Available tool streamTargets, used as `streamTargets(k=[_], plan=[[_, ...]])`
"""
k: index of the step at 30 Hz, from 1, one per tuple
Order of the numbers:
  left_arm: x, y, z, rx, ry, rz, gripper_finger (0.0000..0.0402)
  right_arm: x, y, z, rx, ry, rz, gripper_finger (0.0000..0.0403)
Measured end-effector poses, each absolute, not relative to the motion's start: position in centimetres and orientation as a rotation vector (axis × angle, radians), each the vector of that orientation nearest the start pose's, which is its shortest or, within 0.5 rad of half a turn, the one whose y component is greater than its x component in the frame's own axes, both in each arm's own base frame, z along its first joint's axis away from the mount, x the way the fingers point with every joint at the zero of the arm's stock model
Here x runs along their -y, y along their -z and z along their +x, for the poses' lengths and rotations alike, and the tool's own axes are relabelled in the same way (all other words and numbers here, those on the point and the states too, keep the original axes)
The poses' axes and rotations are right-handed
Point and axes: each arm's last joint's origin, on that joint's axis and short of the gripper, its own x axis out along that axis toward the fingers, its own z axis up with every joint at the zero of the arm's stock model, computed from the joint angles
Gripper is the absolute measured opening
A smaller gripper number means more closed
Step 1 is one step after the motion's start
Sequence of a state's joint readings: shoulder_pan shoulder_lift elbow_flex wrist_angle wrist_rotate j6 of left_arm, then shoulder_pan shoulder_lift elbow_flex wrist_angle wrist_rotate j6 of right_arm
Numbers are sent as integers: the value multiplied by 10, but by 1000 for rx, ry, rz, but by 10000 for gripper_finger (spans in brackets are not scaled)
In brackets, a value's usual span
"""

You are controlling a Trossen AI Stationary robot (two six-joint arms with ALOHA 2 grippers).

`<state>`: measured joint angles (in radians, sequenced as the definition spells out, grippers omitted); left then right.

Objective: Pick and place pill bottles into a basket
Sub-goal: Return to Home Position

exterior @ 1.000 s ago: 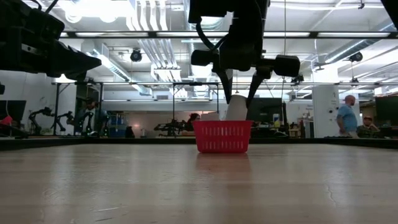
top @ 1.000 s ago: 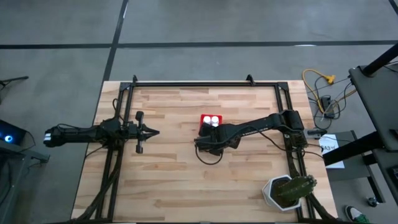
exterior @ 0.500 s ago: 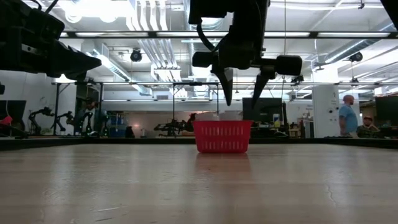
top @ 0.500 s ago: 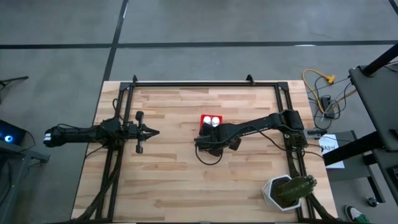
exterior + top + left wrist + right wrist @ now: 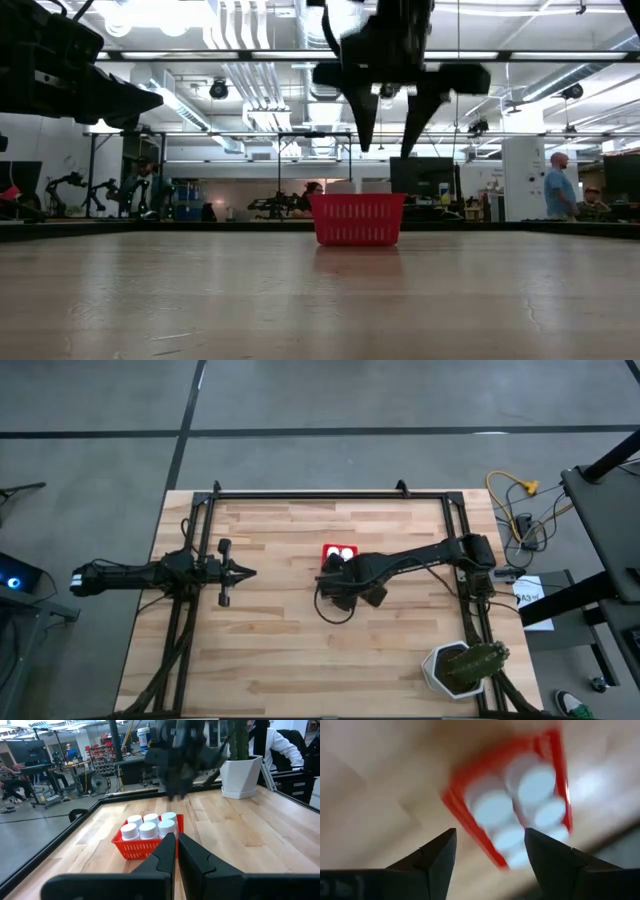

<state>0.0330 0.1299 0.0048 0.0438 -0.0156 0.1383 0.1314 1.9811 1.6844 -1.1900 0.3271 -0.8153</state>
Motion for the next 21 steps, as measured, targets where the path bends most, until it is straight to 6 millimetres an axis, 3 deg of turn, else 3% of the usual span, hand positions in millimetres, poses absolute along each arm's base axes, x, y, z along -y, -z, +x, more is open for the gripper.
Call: streamTargets(k=[5,10,15,21], plan=[[-4,-159,105,-85,-43,138,2,-38,-271,381,-1143,-559,-587,210],[-4,-158,105,-88,-43,138,2,-35,-298,372,-861,-508,-454,207],[-4,-159,105,-84,-43,138,2,-35,-310,345,-615,-459,-360,207],[-4,-159,105,-85,-43,138,2,-32,-305,297,-260,-412,-227,207]])
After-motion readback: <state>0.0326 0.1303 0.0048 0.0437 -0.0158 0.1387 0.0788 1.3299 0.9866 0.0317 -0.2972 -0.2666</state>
